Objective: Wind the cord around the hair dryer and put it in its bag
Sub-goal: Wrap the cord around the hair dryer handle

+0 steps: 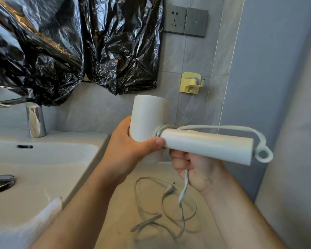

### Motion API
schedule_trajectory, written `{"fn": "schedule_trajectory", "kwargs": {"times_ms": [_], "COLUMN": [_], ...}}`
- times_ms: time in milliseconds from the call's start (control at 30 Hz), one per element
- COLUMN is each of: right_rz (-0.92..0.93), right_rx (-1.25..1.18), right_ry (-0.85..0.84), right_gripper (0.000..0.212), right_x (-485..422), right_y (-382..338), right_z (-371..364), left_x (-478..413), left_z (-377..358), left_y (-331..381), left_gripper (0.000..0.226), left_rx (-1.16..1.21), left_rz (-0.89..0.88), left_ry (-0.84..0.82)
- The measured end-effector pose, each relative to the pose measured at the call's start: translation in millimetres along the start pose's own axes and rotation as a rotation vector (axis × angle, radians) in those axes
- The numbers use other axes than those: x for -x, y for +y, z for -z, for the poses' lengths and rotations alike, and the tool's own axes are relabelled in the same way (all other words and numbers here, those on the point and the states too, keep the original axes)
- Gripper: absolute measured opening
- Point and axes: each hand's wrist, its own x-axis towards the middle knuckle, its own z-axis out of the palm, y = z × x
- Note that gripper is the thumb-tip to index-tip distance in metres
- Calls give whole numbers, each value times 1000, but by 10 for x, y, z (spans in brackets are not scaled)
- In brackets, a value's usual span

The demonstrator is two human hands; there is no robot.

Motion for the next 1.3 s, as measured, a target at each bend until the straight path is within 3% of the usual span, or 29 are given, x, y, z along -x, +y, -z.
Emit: {"fn": "schedule_trajectory", "kwargs": {"times_ms": [133,200,333,433,600,767,833,933,1000,1167,1300], "right_rz": [-45,-29,73,265,445,877,781,529,553,602,603], "right_rx": [38,187,896,1438,1834,1865,1857,1618,1578,1561,1572], "right_ry": [20,41,49,30,80,273,208,43,42,87,103], "right_gripper": [15,14,21,17,16,20,32,35,35,32,36], "right_x": [-48,-54,-12,45,145,81,62,75,68,49,60], "right_y": [57,101,209,173,-12,-179,-212,-232,-214,-194,-192], "right_z": [19,16,-55,-72,-35,128,166,206,216,205,198], "left_x": [-23,-41,-33,11,61,20,0,-27,-17,36,57], "left_z": [-41,-51,-39,-78,-92,85,155,223,222,120,13], "left_y": [-12,21,84,115,150,229,277,313,311,344,338], "left_gripper": [75,72,75,76,73,71,73,79,90,147,142], "left_rx": [-51,-77,-227,-410,-588,-598,-586,-604,-648,-1039,-1114], "left_rz": [39,54,25,-17,-60,-44,-45,-64,-96,-98,-92], "left_ry": [185,321,524,536,440,294,228,162,144,39,59]}}
